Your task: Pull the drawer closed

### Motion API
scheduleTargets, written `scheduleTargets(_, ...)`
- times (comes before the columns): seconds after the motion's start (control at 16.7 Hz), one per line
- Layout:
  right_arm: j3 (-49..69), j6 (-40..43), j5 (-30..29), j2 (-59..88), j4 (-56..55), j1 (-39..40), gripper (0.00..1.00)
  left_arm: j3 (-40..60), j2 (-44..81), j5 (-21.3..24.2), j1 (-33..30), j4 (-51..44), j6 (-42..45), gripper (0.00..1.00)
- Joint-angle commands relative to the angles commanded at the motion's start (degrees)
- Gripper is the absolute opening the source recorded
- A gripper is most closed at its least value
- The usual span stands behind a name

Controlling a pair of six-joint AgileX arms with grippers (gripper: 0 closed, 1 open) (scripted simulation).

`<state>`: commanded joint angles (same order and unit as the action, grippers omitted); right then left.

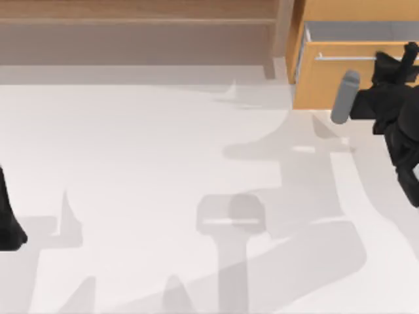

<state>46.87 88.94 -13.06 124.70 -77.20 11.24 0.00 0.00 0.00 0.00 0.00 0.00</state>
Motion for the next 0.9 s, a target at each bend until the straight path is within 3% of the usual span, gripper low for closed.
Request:
scheduleTargets(0.24,0.6,-0.1,0.0,0.0,0.3,0.2,0.00,0.0,0.0,0.0,0.0,0.0,0.0,1.00)
scheduleTargets(0.9,16.3,0.0,1.8,7.1,9.2,-1.8,0.00,0.0,0.0,0.0,0.0,0.0,0.0,1.00)
